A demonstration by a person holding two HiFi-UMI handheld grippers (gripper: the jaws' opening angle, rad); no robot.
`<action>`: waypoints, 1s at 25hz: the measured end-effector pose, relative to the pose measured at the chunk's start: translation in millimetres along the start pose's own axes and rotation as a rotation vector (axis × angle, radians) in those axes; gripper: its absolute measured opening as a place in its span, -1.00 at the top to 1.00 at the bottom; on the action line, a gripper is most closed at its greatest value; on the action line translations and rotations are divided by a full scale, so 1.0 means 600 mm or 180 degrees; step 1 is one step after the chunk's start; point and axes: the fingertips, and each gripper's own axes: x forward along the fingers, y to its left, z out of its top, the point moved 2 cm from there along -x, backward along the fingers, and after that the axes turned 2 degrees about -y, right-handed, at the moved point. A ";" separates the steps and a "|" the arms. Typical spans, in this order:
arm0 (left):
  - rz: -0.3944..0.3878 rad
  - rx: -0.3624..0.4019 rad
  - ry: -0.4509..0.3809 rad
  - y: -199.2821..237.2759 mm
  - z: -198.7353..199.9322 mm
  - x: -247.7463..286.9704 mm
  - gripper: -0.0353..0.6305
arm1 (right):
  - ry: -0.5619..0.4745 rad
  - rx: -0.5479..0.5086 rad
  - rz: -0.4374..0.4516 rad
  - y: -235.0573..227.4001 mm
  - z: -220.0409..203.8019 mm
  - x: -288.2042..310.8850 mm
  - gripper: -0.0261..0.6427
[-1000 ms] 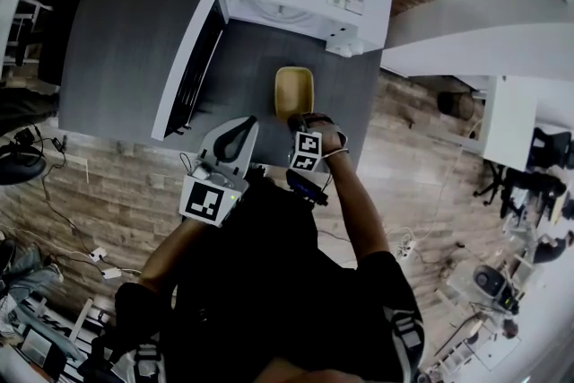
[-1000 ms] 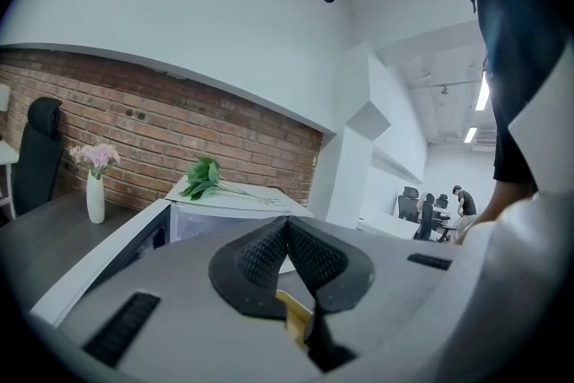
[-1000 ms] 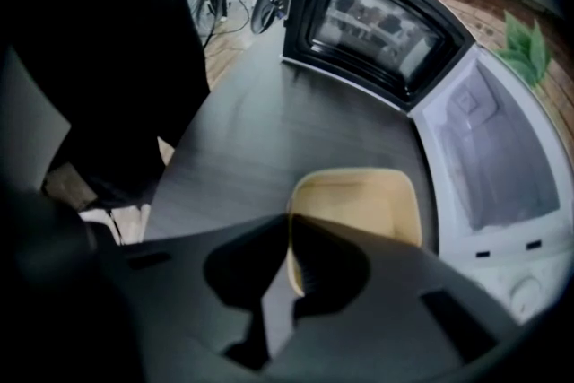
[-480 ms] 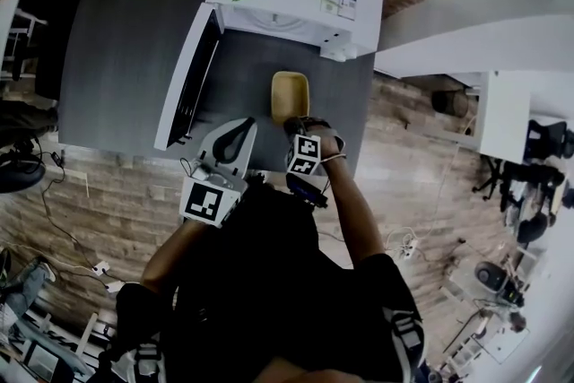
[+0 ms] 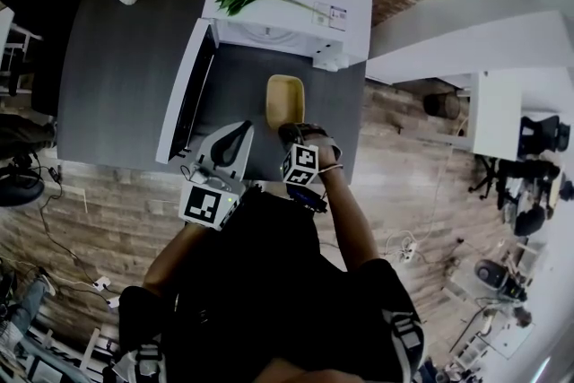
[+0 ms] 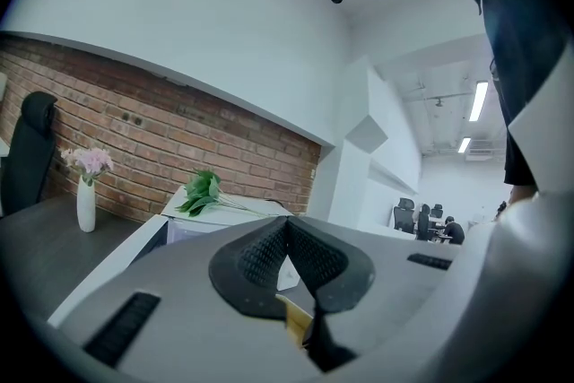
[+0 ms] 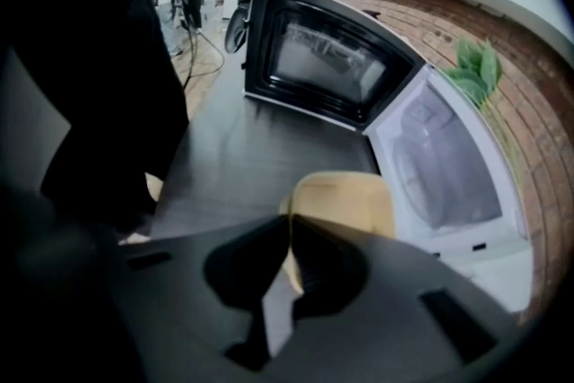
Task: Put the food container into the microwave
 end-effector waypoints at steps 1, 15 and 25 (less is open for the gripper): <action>0.0003 -0.0002 -0.0006 0.002 0.001 0.001 0.79 | -0.0028 0.0001 -0.0025 -0.006 0.008 -0.006 0.81; 0.0067 -0.0019 -0.0027 0.047 0.015 0.017 0.79 | -0.0088 -0.0063 -0.0494 -0.131 0.064 -0.003 0.81; 0.0072 0.0035 -0.0025 0.083 0.017 0.041 0.79 | -0.0067 -0.0067 -0.0716 -0.227 0.081 0.029 0.81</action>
